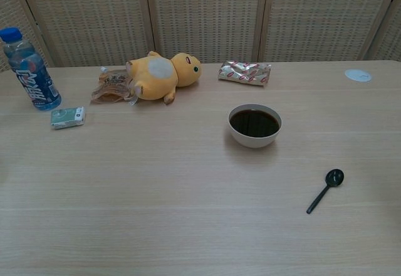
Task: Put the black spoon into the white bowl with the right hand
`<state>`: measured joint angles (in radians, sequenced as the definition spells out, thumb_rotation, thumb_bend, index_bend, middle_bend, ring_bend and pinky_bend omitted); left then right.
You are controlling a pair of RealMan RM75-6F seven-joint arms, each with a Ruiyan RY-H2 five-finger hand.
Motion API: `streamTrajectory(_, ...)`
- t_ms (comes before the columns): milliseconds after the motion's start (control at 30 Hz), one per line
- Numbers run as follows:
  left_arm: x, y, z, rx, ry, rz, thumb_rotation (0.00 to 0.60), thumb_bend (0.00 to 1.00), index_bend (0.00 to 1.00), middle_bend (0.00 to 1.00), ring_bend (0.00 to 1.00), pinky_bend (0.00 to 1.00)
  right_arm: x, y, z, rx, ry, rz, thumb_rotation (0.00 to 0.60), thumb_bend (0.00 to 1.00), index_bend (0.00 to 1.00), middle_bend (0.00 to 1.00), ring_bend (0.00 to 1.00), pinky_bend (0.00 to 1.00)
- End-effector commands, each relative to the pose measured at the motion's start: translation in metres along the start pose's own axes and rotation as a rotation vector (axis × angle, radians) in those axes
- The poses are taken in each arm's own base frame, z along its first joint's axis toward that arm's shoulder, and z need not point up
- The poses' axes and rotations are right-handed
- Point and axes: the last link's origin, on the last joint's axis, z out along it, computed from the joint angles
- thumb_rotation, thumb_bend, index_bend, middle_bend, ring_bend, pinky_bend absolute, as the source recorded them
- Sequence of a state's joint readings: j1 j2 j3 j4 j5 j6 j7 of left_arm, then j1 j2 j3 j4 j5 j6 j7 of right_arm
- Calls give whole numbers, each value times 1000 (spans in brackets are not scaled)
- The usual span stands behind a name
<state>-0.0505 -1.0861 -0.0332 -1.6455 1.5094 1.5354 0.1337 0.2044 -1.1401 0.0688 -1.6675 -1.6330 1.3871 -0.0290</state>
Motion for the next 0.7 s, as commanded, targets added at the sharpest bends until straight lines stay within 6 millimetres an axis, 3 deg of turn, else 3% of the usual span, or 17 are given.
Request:
streamTrajectory(33,0,0,1,-4,-2,5,600,343,80,23,18,0,-2,-11,16,66,-29,26,600,189,294,346,301,423)
streamTrajectory(233,4,0,5,-16,6,21,600,342,81,32,18,0,-15,-28,42,168,-112,28,600,190,294,496,512,623)
streamTrajectory(400,6,0,8,-22,10,31,600,343,80,34,18,0,-30,-40,59,235,-203,29,600,190,301,696,729,794)
streamTrajectory(700,6,-1,11,-22,4,39,600,342,80,38,18,0,-60,-52,84,282,-341,33,600,214,412,868,903,951)
